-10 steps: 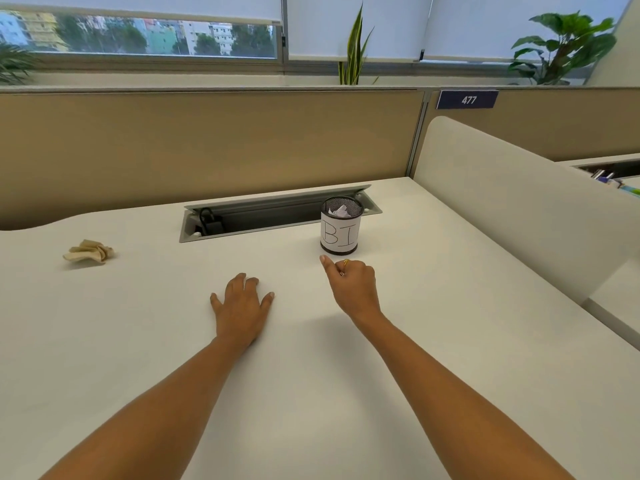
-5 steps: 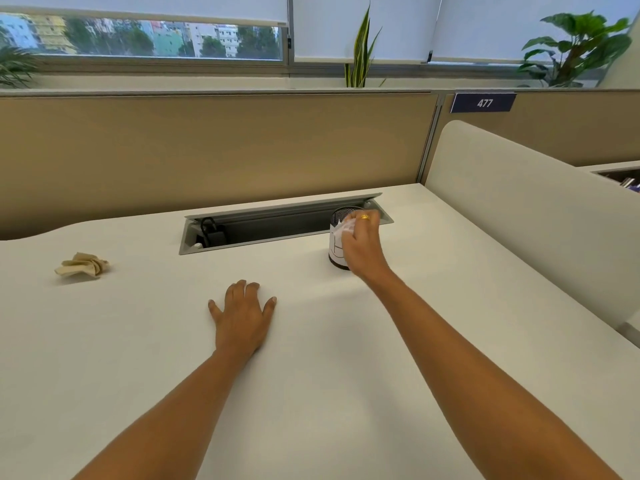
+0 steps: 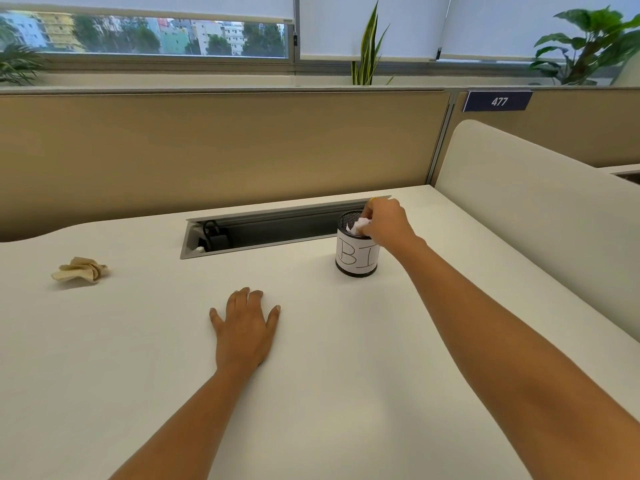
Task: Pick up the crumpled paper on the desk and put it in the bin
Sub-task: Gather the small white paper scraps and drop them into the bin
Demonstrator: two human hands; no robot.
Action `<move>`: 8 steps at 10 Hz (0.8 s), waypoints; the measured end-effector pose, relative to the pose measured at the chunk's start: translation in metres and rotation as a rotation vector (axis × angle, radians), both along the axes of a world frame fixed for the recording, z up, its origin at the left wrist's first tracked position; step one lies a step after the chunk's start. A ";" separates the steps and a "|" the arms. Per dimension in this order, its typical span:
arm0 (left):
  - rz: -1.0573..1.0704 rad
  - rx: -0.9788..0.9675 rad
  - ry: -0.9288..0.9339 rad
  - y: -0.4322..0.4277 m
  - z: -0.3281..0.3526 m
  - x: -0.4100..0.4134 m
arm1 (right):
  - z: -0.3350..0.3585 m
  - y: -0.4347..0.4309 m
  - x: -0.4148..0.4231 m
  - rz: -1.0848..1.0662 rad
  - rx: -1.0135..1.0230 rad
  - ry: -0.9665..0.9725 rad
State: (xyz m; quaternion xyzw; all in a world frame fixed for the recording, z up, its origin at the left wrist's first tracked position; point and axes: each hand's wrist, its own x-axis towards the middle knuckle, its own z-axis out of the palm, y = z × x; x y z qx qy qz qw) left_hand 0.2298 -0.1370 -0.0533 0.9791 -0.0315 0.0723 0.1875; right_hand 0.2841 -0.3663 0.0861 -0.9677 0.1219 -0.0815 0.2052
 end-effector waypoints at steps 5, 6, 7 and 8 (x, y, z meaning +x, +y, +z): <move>0.009 0.009 0.008 -0.001 0.001 0.000 | -0.015 0.003 0.041 0.036 -0.274 0.216; 0.010 0.009 0.006 -0.001 0.001 0.000 | -0.015 0.005 0.046 0.042 -0.314 0.273; 0.011 0.007 0.003 -0.001 0.001 0.000 | -0.016 0.008 0.052 0.060 -0.325 0.347; 0.014 0.009 0.002 -0.001 0.001 0.001 | -0.018 0.007 0.057 0.072 -0.336 0.414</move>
